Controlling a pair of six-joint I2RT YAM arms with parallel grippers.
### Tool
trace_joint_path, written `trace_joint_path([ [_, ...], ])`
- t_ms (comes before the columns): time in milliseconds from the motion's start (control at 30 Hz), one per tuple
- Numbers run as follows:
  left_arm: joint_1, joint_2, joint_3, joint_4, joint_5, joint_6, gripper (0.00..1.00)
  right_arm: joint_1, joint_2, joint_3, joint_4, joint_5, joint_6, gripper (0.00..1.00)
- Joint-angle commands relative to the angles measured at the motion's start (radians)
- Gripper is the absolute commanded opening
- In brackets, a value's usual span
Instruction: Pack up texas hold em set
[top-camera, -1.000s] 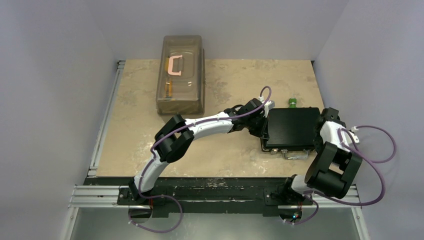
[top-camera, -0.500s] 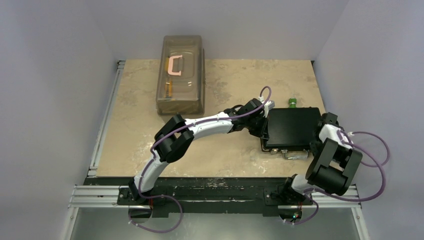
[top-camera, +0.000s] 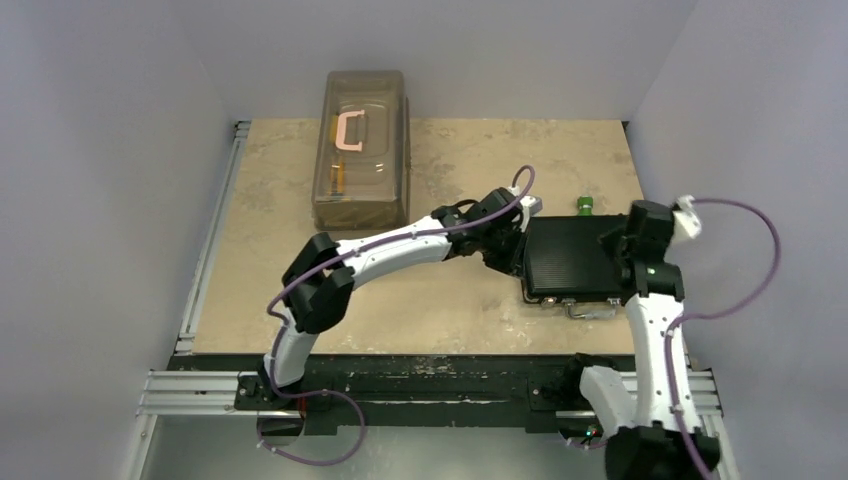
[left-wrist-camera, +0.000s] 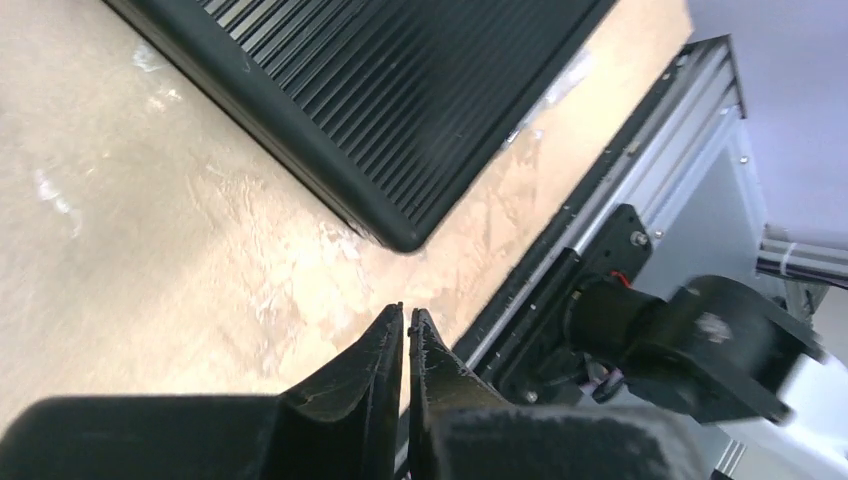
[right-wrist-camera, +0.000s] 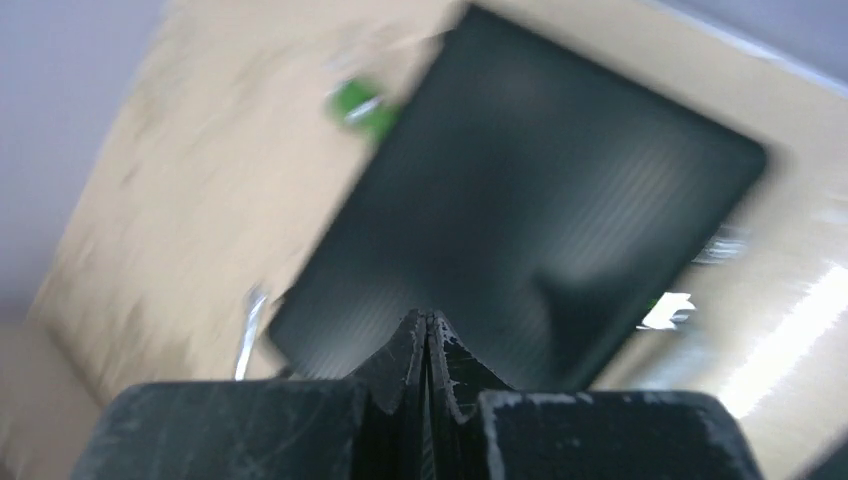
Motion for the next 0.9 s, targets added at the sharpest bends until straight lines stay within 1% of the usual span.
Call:
trace_joint_path([
  [0, 0.000, -0.240, -0.037, -0.054, -0.082, 0.049, 0.08, 0.473, 0.051, 0.151, 0.076, -0.006, -0.052, 0.00],
  [67, 0.000, -0.346, -0.096, -0.068, -0.144, 0.056, 0.11, 0.650, 0.097, 0.209, 0.053, 0.070, -0.066, 0.01],
  [133, 0.000, -0.486, -0.194, -0.056, -0.240, 0.050, 0.15, 0.780, 0.147, 0.263, 0.031, 0.102, -0.103, 0.02],
  [200, 0.004, -0.638, -0.322, -0.021, -0.298, 0.045, 0.20, 0.892, 0.185, 0.302, -0.001, 0.131, -0.139, 0.04],
  [233, 0.011, -0.712, -0.354, -0.024, -0.316, 0.038, 0.21, 0.939, 0.193, 0.310, -0.005, 0.146, -0.157, 0.05],
  [300, 0.015, -0.837, -0.394, -0.054, -0.347, 0.036, 0.22, 0.989, 0.182, 0.319, -0.017, 0.143, -0.188, 0.06],
  [367, 0.014, -0.953, -0.424, -0.100, -0.385, 0.046, 0.24, 0.999, 0.138, 0.320, -0.033, 0.136, -0.216, 0.08],
  [433, 0.015, -1.087, -0.441, -0.165, -0.451, 0.054, 0.26, 0.999, 0.074, 0.327, -0.047, 0.134, -0.256, 0.11],
  [467, 0.015, -1.142, -0.443, -0.205, -0.485, 0.058, 0.27, 0.999, 0.038, 0.333, -0.056, 0.136, -0.278, 0.17],
  [500, 0.015, -1.195, -0.444, -0.242, -0.520, 0.064, 0.29, 0.999, -0.003, 0.339, -0.063, 0.143, -0.300, 0.20],
  [533, 0.015, -1.249, -0.443, -0.274, -0.554, 0.070, 0.31, 0.999, -0.045, 0.344, -0.065, 0.157, -0.318, 0.26],
  [567, 0.015, -1.297, -0.440, -0.307, -0.586, 0.073, 0.34, 0.999, -0.083, 0.348, -0.067, 0.166, -0.335, 0.34],
  [667, 0.015, -1.438, -0.416, -0.401, -0.661, 0.079, 0.44, 0.999, -0.182, 0.383, -0.070, 0.173, -0.387, 0.50],
  [800, 0.015, -1.585, -0.359, -0.473, -0.720, 0.078, 0.57, 0.999, -0.259, 0.440, -0.075, 0.212, -0.452, 0.71],
  [833, 0.015, -1.619, -0.351, -0.478, -0.728, 0.079, 0.63, 0.998, -0.271, 0.456, -0.077, 0.219, -0.465, 0.78],
  [867, 0.015, -1.649, -0.343, -0.481, -0.737, 0.080, 0.80, 0.999, -0.280, 0.469, -0.078, 0.227, -0.480, 0.85],
])
